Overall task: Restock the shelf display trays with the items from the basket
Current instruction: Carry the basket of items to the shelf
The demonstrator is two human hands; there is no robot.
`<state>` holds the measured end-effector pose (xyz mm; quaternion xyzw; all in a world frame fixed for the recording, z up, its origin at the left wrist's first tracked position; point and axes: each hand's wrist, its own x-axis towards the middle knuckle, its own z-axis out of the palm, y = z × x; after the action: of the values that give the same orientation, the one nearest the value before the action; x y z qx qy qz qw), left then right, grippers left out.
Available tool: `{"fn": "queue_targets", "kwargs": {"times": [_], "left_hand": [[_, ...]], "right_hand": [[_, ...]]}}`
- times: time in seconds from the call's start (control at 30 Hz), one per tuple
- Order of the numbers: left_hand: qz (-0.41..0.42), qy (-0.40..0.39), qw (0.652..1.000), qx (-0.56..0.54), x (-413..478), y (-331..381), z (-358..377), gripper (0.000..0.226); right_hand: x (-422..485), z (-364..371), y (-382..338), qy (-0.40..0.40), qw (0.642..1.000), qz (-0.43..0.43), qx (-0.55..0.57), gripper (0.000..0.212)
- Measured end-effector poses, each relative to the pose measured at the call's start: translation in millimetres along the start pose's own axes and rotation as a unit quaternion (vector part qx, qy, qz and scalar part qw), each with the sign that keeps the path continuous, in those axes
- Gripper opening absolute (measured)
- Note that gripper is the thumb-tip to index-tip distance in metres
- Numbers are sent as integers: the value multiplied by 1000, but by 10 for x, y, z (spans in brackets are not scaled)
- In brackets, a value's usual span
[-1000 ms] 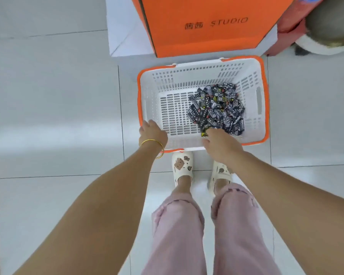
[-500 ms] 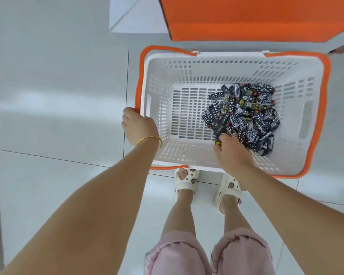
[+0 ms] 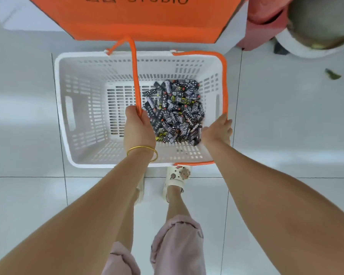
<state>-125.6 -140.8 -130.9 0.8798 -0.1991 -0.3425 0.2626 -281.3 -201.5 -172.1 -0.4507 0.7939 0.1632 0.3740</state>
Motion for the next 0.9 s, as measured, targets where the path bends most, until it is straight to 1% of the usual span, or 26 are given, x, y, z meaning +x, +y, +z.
{"fn": "queue_targets", "kwargs": {"times": [0.07,0.13,0.17,0.23,0.27,0.3,0.33,0.37,0.4,0.43,0.47,0.5,0.57,0.63,0.73,0.9], "left_hand": [[3,-3,1000,5,-2,-8,55,8],[4,-6,1000,11,-3,-10,67,8],[5,-8,1000,7,2,-20,60,8],[4,-9,1000,-1,0,-24,25,9],[2,-10,1000,2,-4,-19,2,9],[-1,-8,1000,5,-6,-9,-24,10],[-6,-4,1000,8,-7,2,-55,10],[-11,2,1000,13,-7,14,-91,11],[-16,9,1000,19,-10,25,-134,13],[-20,16,999,23,-15,33,-184,14],[-22,23,999,26,-24,38,-240,15],[-24,32,999,31,-41,43,-297,16],[-32,44,998,33,-106,79,-412,16],[-48,50,998,10,-187,141,-518,16],[-108,64,992,-17,-403,162,-755,15],[-190,109,965,-141,-990,-216,-1339,17]], "right_hand": [[125,-54,27,-12,999,32,28,77],[131,-102,68,4,999,28,39,72],[96,-119,87,31,999,19,38,67],[-31,-176,107,123,992,-12,37,49],[-112,-186,102,161,984,-34,62,36],[-209,-201,82,171,976,-59,119,23],[-323,-199,36,146,965,-84,200,13],[-461,-191,-40,97,951,-105,274,16],[-615,-166,-123,36,938,-120,324,25],[-775,-124,-208,-18,930,-141,339,32],[-921,-72,-294,-49,930,-164,326,35],[-1026,-27,-370,-61,934,-179,302,37],[-1157,-32,-498,-59,945,-181,265,38],[-1244,-109,-551,-68,951,-185,238,39],[-1523,-191,-536,-80,957,-208,184,40],[-2303,-169,-457,-100,955,-270,68,39]]}}
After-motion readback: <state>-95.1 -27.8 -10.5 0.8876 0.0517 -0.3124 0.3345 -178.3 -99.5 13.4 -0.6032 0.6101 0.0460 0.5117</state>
